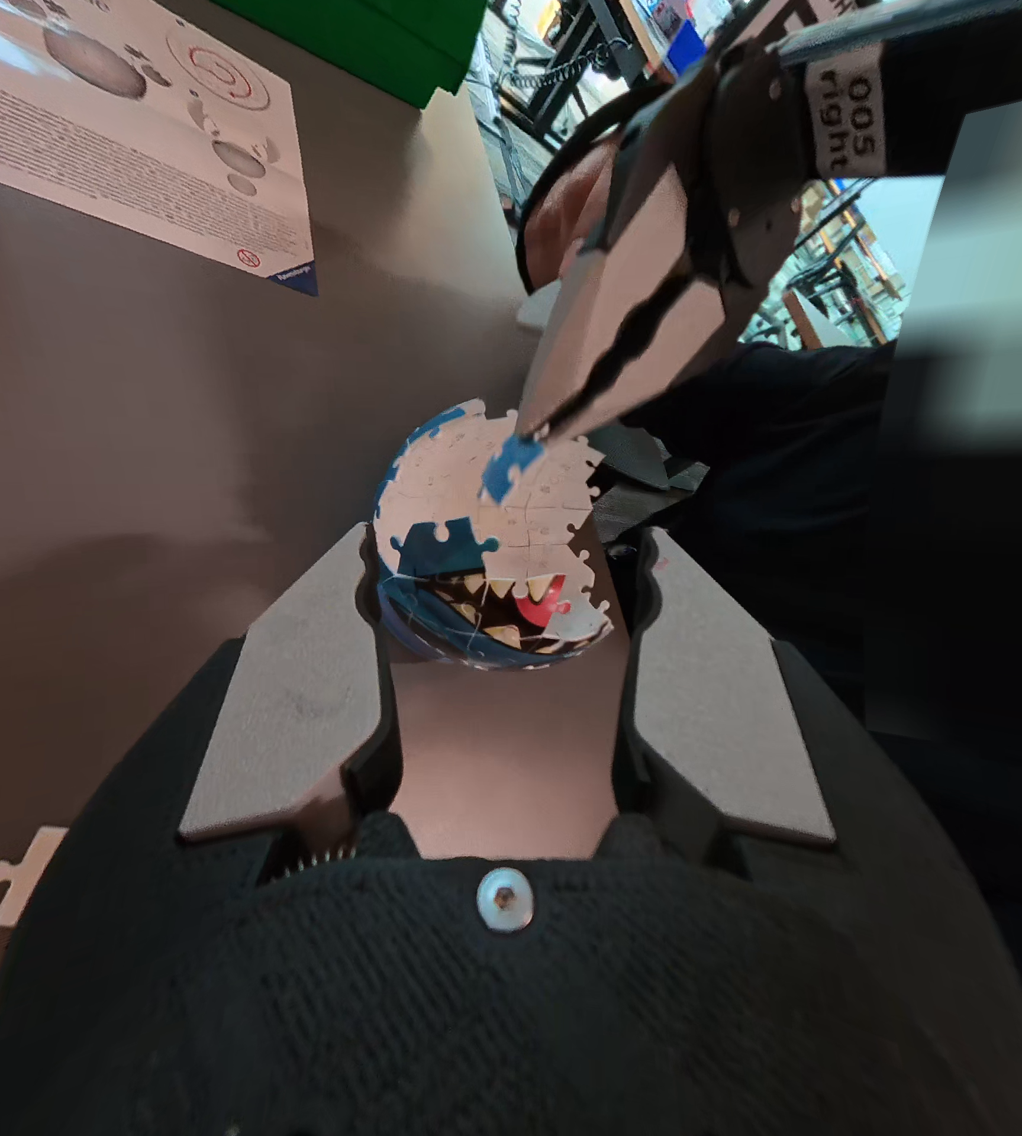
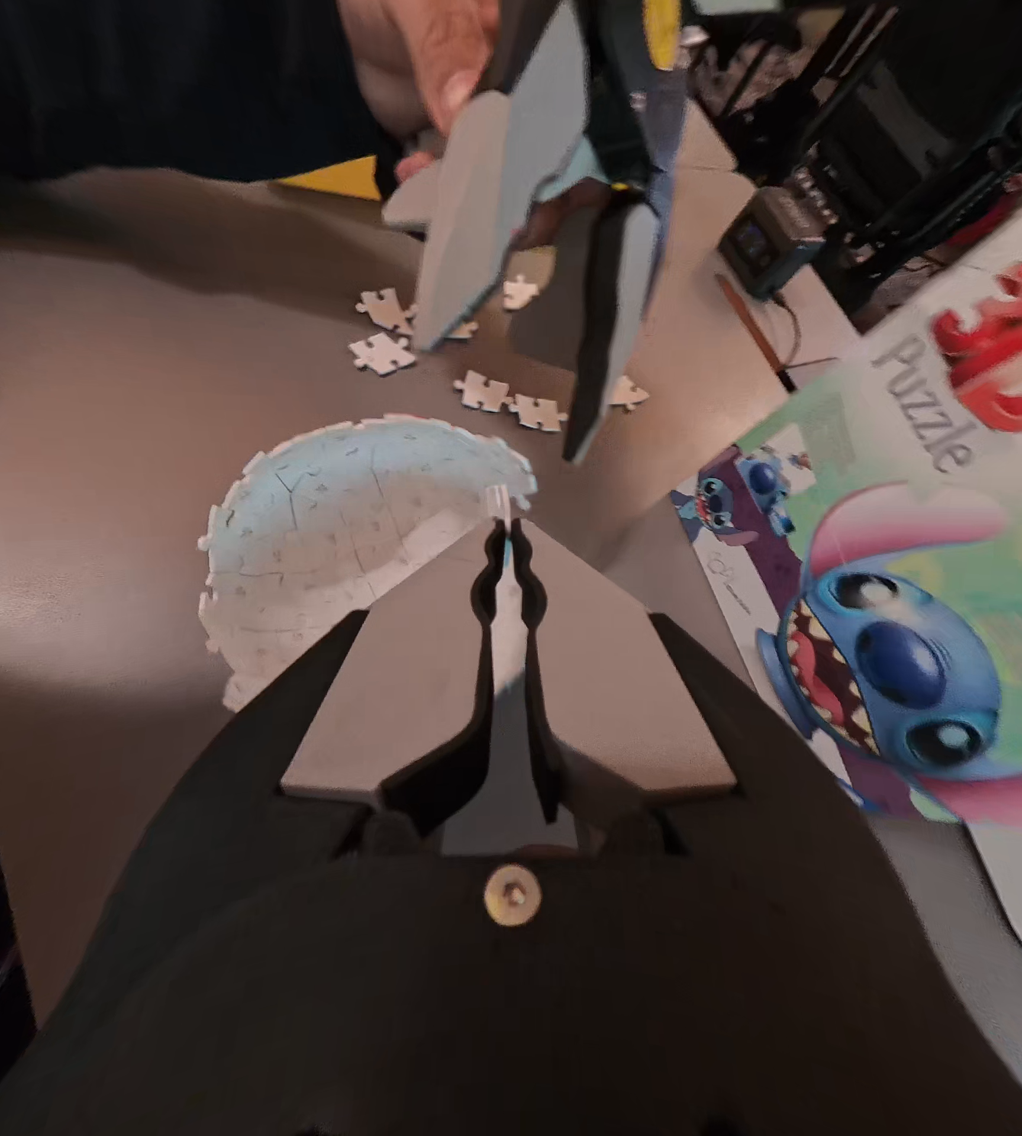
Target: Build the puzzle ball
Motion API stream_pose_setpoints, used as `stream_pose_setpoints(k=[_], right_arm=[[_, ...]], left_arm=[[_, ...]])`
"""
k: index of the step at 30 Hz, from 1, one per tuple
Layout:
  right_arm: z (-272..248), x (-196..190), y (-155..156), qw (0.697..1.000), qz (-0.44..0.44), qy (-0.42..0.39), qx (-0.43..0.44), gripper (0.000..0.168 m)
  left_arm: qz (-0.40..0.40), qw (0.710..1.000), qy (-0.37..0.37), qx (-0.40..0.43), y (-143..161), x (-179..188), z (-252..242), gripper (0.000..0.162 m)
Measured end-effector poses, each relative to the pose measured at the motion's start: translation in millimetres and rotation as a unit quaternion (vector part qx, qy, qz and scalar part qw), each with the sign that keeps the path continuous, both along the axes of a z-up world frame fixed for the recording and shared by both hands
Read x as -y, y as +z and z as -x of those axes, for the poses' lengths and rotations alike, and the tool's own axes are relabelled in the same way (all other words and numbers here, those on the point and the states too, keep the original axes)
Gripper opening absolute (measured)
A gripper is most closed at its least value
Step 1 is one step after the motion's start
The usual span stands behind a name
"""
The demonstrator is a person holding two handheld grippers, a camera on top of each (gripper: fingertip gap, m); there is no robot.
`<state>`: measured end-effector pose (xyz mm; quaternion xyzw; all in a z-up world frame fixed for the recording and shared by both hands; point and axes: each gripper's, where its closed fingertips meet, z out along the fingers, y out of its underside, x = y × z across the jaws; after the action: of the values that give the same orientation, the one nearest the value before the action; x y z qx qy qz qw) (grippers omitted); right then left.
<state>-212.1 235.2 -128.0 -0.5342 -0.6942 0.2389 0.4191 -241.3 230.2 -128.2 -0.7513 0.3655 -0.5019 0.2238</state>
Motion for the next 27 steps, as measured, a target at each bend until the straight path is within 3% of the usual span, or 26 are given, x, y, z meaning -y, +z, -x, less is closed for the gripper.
stream_pose_setpoints(k=[3, 6, 11, 18, 23, 27], right_arm=[[-32.6, -30.1, 5.9, 0.998, 0.020, -0.048, -0.026, 0.000], [-63.2, -64.3, -11.6, 0.994, 0.059, -0.088, -0.026, 0.000], [-76.7, -89.4, -39.9, 0.986, 0.130, -0.098, -0.048, 0.000], [-70.7, -77.4, -97.2, 0.977, 0.196, -0.058, 0.055, 0.000], [-71.5, -77.7, -107.0, 0.977, 0.197, -0.051, 0.072, 0.004], [-73.5, -79.5, -111.8, 0.978, 0.190, -0.053, 0.072, 0.018]], left_arm=[[-0.022, 0.999, 0.032, -0.027, 3.5, 0.9, 11.3, 0.083], [-0.050, 0.995, 0.060, -0.067, 2.7, 8.6, 24.1, 0.083], [-0.074, 0.989, 0.098, -0.086, 0.4, 28.5, 37.0, 0.081], [-0.066, 0.981, 0.121, -0.140, -47.0, 53.8, 40.8, 0.079], [-0.047, 0.973, 0.148, -0.171, -76.7, 56.6, 56.3, 0.078], [-0.060, 0.957, 0.182, -0.220, -93.6, 52.4, 75.9, 0.076]])
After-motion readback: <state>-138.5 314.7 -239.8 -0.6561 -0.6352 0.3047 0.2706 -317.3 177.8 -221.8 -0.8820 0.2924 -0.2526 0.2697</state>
